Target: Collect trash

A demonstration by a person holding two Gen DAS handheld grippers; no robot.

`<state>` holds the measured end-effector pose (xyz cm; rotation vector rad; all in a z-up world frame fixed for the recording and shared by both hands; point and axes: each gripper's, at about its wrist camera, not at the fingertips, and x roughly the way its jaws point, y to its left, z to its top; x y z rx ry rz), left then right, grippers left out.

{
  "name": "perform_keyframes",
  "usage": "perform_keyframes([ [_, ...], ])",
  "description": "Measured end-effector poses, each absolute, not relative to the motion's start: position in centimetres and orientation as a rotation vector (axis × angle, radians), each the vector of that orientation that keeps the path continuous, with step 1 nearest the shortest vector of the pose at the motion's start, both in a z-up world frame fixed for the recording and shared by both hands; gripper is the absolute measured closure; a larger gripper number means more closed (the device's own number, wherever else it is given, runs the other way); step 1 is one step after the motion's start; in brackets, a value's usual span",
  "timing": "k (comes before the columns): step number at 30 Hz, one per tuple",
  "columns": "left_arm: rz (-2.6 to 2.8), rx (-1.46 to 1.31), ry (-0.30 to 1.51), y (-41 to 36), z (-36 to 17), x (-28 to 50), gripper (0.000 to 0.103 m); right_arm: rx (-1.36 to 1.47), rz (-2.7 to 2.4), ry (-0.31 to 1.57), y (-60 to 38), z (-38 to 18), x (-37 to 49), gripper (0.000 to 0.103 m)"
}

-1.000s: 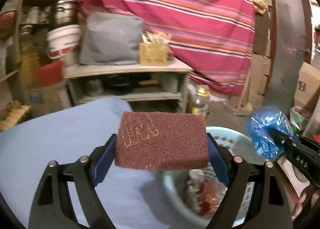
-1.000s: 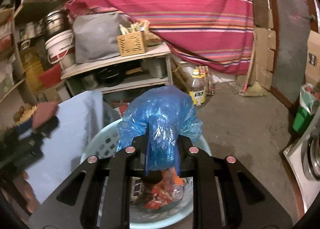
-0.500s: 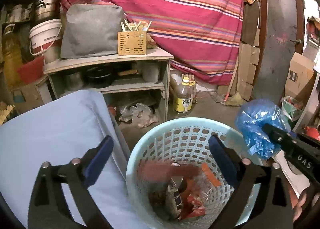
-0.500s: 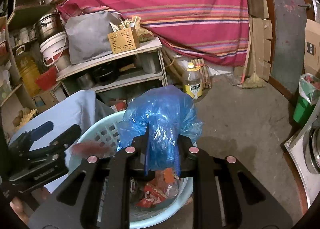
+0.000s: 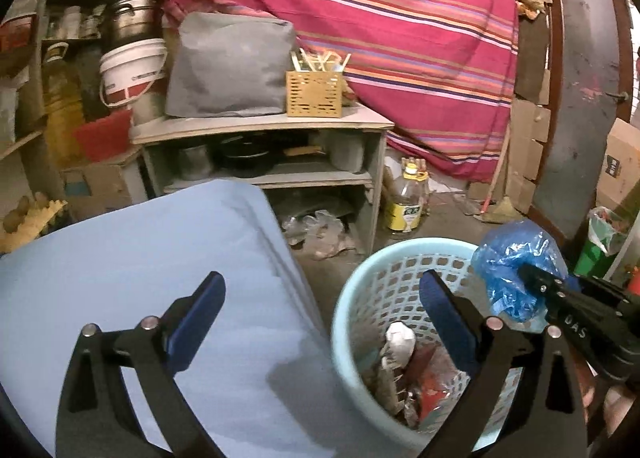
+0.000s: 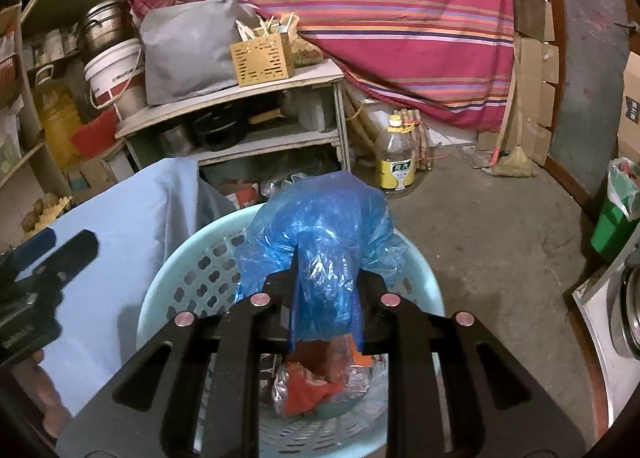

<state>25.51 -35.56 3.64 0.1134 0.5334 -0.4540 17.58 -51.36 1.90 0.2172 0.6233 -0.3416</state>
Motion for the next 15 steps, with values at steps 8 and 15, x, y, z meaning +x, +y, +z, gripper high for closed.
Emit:
perform_keyframes([
  [8, -0.424, 0.109, 0.516, -32.3, 4.2, 24.3, 0.007, 0.199, -0.319, 0.621, -49.7, 1.7, 18.4, 0.026],
  [15, -0.380, 0.087, 0.496, -27.8, 5.2, 22.0, 0.005, 0.169, -0.311, 0.587, -48.0, 2.1, 17.6, 0.005],
])
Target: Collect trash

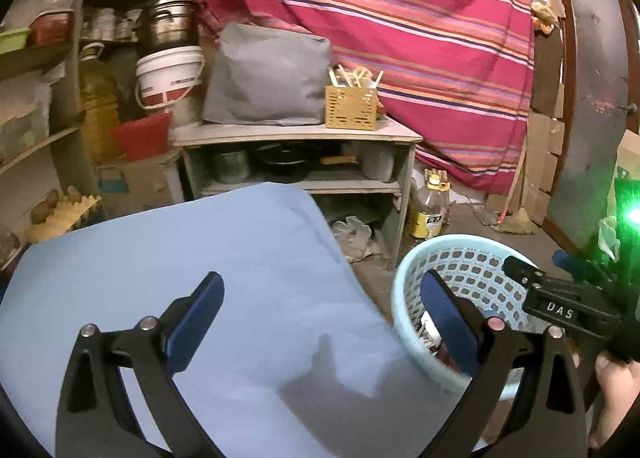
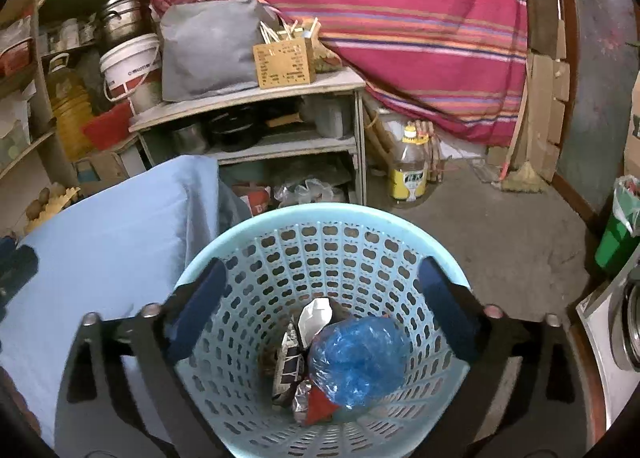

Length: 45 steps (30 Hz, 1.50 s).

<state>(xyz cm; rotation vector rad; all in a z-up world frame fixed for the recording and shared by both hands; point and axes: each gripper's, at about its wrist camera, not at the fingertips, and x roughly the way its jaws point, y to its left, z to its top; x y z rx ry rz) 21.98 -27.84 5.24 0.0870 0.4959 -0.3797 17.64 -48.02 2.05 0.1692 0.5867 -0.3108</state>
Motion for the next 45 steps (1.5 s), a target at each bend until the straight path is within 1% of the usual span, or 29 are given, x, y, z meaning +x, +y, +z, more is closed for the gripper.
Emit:
perform_keyframes([
  [9, -0.283, 0.075, 0.465, -20.8, 5.7, 17.4, 0.005, 0.146, -0.263, 0.565, -43.9, 2.4, 15.3, 0.004],
  [22, -0.164, 0.015, 0.441, -10.1, 4.6, 10.0, 0.005, 0.127, -0.154, 0.430, -34.3, 5.5, 7.9, 0.004],
  [27, -0.156, 0.001, 0.438, -7.2, 3.6, 7.5, 0.004, 0.112, -0.084, 0.423, -30.8, 5.0, 6.0, 0.004],
  [33, -0.065, -0.004, 0.420, -4.4, 2.3, 5.4, 0.004, 0.077, -0.060, 0.436, -27.1, 3.2, 4.0, 0.004],
  [36, -0.046, -0.031, 0.428, -3.2, 1.7, 4.8, 0.004, 0.054, -0.060, 0.411, -25.7, 2.3, 2.9, 0.004],
  [45, 0.005, -0.027, 0.402, -1.7, 0.8, 2.3, 0.004, -0.002, -0.070, 0.393, -22.2, 0.9, 1.3, 0.004],
])
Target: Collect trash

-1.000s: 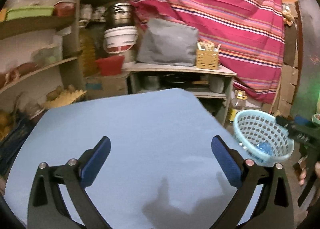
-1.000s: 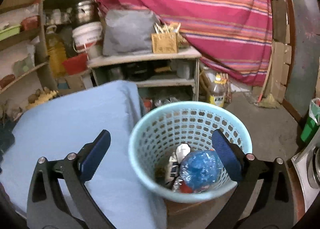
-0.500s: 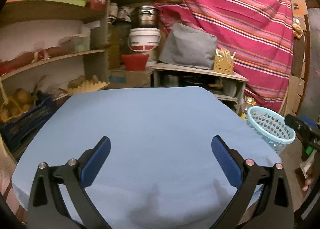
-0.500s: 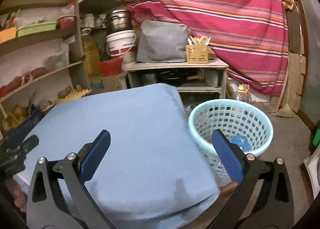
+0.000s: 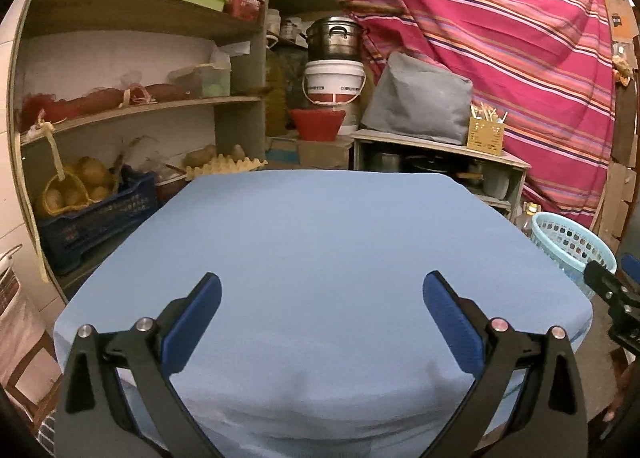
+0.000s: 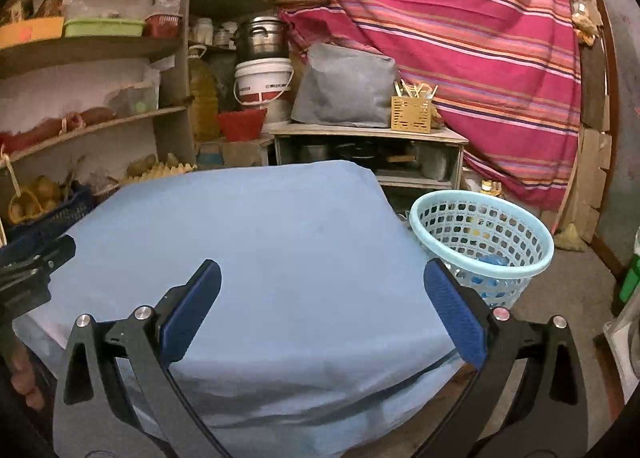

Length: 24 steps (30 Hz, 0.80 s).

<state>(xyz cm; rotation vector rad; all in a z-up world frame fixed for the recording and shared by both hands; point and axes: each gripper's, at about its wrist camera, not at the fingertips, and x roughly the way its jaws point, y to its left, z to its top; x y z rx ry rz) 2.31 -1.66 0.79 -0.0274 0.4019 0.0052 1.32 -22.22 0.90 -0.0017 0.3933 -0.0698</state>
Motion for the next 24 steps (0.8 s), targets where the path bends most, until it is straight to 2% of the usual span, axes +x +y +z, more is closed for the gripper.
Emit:
perform_keyframes([
  [24, -0.050, 0.011, 0.380, -2.5, -0.4, 1.1, 0.004, 0.016, -0.065, 0.345, -20.1, -0.5, 0.1, 0.004],
])
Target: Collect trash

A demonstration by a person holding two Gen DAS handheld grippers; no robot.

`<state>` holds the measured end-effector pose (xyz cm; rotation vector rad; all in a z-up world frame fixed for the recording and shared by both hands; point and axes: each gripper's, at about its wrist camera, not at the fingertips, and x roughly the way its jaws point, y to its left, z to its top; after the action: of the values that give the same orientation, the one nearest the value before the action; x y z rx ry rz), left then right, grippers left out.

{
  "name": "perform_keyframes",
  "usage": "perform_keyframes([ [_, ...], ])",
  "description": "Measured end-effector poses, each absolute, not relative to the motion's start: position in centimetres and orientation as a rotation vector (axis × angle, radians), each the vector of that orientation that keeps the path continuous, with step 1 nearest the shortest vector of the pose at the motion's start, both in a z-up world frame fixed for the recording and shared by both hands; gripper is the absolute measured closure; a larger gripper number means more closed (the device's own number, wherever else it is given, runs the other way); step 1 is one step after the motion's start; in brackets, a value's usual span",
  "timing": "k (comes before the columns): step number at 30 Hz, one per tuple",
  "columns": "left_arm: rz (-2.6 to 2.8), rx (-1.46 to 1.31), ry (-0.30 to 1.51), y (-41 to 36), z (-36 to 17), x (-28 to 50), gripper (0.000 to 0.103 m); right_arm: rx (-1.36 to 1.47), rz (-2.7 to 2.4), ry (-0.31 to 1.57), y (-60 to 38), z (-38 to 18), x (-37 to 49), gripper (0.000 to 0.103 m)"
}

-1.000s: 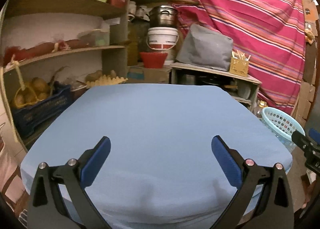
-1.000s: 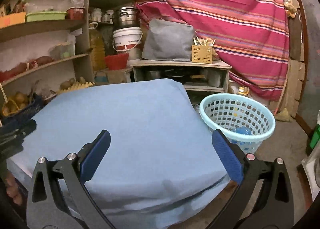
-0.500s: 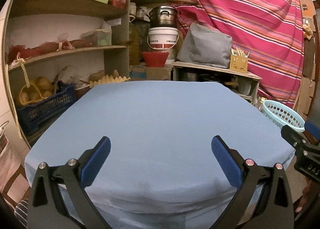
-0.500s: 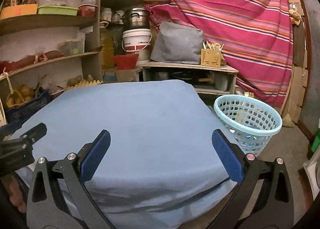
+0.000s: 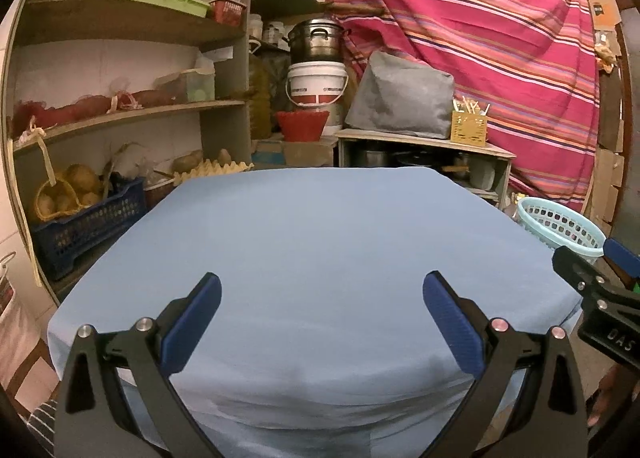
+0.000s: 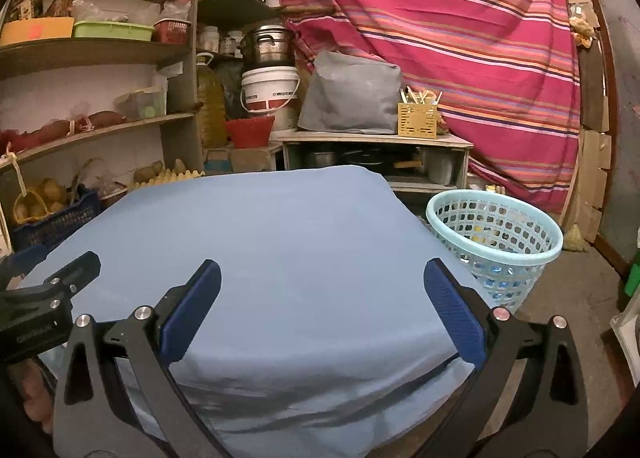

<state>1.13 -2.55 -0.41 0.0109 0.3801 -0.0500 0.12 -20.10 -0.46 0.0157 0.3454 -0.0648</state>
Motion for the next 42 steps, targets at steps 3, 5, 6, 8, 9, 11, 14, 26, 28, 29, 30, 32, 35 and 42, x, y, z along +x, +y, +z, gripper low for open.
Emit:
perform_keyframes([
  [3, -0.059, 0.016, 0.377, -2.82, -0.43, 0.99, 0.005, 0.018, -0.072, 0.340, -20.05, -0.47, 0.03, 0.004],
  [5, -0.061, 0.021, 0.375, -2.93, -0.46, 0.94, 0.005, 0.024, -0.075, 0.339, -20.18, -0.49, 0.06, 0.004],
  [6, -0.062, 0.023, 0.373, -2.98, -0.46, 0.91, 0.005, 0.027, -0.076, 0.340, -20.22, -0.53, 0.02, 0.004],
  [8, -0.061, 0.025, 0.371, -3.01, -0.51, 0.85, 0.005, 0.030, -0.080, 0.344, -20.30, -0.64, 0.08, 0.004],
  [9, -0.063, 0.025, 0.373, -3.02, -0.54, 0.88, 0.005, 0.030, -0.081, 0.345, -20.30, -0.67, 0.10, 0.004],
  [11, -0.057, 0.027, 0.377, -3.16, -0.57, 0.87, 0.005, 0.026, -0.081, 0.345, -20.19, -0.71, 0.13, 0.004],
  [14, -0.057, 0.024, 0.378, -3.15, -0.57, 0.90, 0.005, 0.016, -0.081, 0.339, -20.04, -0.71, 0.10, 0.004],
  [26, -0.041, 0.011, 0.368, -2.79, -0.46, 0.95, 0.005, -0.021, -0.081, 0.325, -19.79, -0.80, 0.02, 0.004],
  [28, -0.044, 0.006, 0.371, -2.72, -0.48, 0.96, 0.005, -0.021, -0.082, 0.325, -19.82, -0.82, 0.03, 0.004],
  [29, -0.042, 0.006, 0.371, -2.66, -0.46, 0.97, 0.005, -0.021, -0.083, 0.325, -19.87, -0.84, 0.04, 0.004],
  [30, -0.043, 0.008, 0.369, -2.55, -0.44, 1.00, 0.005, -0.021, -0.082, 0.325, -19.85, -0.81, 0.02, 0.004],
  [32, -0.038, 0.011, 0.362, -2.49, -0.39, 0.89, 0.005, -0.021, -0.081, 0.326, -19.89, -0.82, 0.01, 0.004],
  [35, -0.029, 0.017, 0.353, -2.40, -0.41, 0.79, 0.005, -0.022, -0.081, 0.325, -19.89, -0.80, 0.00, 0.004],
  [42, -0.022, 0.023, 0.346, -2.31, -0.46, 0.69, 0.005, -0.022, -0.081, 0.324, -19.91, -0.78, -0.01, 0.004],
])
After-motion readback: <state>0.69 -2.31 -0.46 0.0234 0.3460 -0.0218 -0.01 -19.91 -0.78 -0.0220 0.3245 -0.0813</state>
